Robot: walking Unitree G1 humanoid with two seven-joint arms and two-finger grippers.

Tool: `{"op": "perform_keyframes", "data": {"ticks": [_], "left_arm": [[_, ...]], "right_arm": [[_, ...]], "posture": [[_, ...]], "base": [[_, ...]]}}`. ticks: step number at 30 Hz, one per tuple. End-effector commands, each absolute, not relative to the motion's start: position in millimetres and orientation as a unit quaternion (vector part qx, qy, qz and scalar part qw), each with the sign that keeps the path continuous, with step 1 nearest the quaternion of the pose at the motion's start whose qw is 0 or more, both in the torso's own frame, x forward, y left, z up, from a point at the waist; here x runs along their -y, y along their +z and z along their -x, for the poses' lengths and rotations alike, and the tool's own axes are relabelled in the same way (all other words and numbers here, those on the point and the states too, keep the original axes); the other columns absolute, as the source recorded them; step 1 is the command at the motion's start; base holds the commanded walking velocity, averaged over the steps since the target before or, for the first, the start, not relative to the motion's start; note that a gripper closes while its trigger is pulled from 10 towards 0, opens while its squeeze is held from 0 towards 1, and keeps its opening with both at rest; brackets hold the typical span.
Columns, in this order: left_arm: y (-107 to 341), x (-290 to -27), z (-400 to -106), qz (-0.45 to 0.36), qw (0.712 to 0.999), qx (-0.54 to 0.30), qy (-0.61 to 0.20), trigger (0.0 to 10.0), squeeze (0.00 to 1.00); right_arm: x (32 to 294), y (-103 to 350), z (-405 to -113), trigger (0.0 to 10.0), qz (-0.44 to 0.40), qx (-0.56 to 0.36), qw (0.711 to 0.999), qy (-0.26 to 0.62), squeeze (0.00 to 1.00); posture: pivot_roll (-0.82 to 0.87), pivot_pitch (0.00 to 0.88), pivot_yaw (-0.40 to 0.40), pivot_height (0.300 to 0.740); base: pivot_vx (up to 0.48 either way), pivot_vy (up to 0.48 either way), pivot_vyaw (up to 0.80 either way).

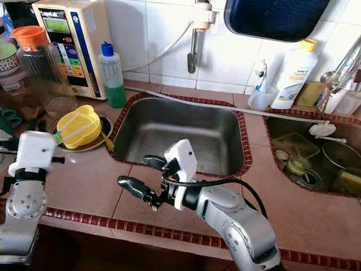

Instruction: Kitchen organization

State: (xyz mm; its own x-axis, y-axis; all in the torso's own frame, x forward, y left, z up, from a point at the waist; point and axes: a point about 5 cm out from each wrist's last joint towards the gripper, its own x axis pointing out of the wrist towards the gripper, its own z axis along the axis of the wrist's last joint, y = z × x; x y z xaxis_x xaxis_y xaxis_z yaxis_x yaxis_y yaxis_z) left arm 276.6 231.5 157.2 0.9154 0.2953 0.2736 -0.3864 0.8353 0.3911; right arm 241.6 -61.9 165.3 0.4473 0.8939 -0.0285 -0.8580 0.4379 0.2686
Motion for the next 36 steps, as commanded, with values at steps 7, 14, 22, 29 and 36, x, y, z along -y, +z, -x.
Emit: {"op": "perform_keyframes", "data": {"ticks": [7, 14, 22, 29, 36], "left_arm": [[162.7, -212.3, -281.2, 0.052, 0.979, 0.078, 0.18, 10.0, 1.0], [164.0, -208.4, -273.3, 0.132, 0.968, 0.08, 0.199, 10.0, 1.0], [173.6, -213.4, -268.7, 0.141, 0.962, 0.101, 0.213, 10.0, 1.0], [163.8, -215.7, -266.1, 0.17, 0.955, 0.078, 0.23, 10.0, 1.0], [145.1, -213.5, -265.7, 0.174, 0.956, 0.041, 0.232, 10.0, 1.0]], "right_arm": [[60.7, 166.4, -241.6, 10.0, -0.106, -0.081, 0.841, 0.525, 0.0], [60.1, 166.1, -242.4, 10.0, -0.106, -0.081, 0.84, 0.525, 0.0], [59.4, 166.0, -242.7, 10.0, -0.106, -0.081, 0.839, 0.528, 0.0], [58.1, 165.4, -241.6, 10.0, -0.108, -0.083, 0.836, 0.531, 0.0], [58.6, 165.3, -240.7, 10.0, -0.106, -0.084, 0.836, 0.532, 0.0]], "posture": [[0.07, 0.001, -0.032, 0.74], [0.07, 0.0, -0.031, 0.74], [0.08, 0.0, -0.034, 0.74], [0.08, 0.0, -0.031, 0.74], [0.07, 0.0, -0.033, 0.74]], "base": [[0.0, 0.0, 0.0], [0.0, 0.0, 0.0], [0.0, 0.0, 0.0], [0.0, 0.0, 0.0], [0.0, 0.0, 0.0]]}}
